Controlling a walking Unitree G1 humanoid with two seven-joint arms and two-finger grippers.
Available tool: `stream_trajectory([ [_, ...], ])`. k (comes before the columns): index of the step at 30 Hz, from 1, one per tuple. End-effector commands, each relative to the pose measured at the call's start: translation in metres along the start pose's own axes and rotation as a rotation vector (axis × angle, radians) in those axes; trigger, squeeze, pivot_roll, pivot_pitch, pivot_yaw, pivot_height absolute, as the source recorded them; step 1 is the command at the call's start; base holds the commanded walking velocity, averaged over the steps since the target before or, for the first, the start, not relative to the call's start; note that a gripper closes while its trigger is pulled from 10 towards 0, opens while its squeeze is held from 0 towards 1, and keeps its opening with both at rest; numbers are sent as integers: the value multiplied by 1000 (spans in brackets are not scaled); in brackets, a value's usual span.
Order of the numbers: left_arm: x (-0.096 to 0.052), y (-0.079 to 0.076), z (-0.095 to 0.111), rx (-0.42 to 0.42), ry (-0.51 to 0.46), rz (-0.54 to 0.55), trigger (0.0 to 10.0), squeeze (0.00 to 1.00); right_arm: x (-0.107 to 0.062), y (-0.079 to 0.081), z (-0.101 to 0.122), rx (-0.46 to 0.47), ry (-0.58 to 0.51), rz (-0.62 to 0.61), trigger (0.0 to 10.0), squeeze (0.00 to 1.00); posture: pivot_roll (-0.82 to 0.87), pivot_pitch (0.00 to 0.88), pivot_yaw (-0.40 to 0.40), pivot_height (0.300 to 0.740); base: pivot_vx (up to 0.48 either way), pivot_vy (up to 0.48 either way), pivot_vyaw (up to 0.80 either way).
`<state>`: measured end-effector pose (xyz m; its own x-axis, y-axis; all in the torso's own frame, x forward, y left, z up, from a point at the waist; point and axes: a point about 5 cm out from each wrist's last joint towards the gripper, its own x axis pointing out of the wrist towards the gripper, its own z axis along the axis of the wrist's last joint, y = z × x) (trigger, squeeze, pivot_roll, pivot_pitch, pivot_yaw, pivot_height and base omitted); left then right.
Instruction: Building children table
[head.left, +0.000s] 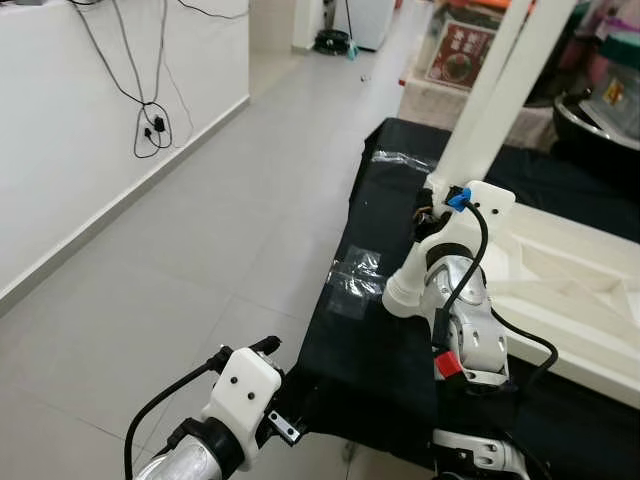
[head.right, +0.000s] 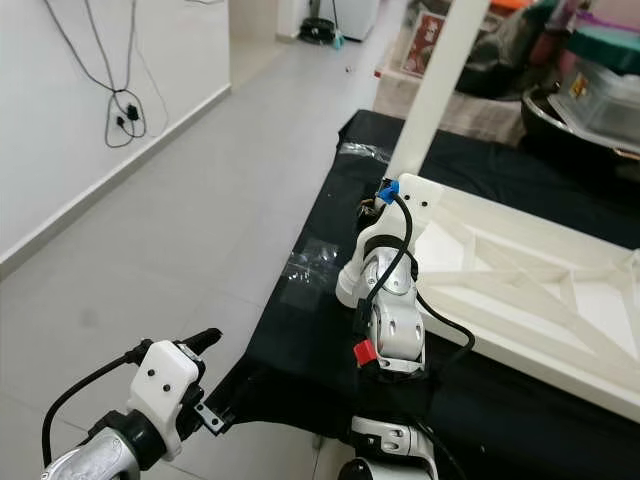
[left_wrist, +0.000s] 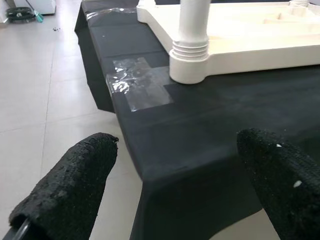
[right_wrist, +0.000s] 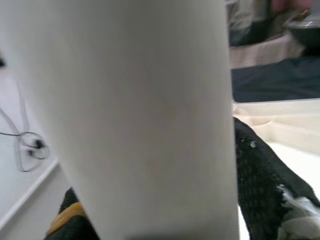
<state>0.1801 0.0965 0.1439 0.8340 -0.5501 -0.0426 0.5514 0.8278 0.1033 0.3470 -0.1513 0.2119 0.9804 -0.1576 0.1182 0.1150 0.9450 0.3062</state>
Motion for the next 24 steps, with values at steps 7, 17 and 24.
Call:
stream_trajectory([
  [7, 2, -1, -5, -19, 18, -6, 10000, 0, 29, -9, 41, 66, 2, 562, 10000, 0, 123, 97, -122, 740, 0, 0, 0],
  [17, 5, -1, -4, -11, 13, -2, 10000, 0, -20, 8, 6, 41, 354, 1332, 10000, 0, 130, 106, -127, 740, 0, 0, 0],
  [24, 4, -2, -4, -10, 12, 1, 10000, 0, -1, 26, 0, 34, 320, 1334, 1098, 0, 136, 110, -131, 740, 0, 0, 0],
])
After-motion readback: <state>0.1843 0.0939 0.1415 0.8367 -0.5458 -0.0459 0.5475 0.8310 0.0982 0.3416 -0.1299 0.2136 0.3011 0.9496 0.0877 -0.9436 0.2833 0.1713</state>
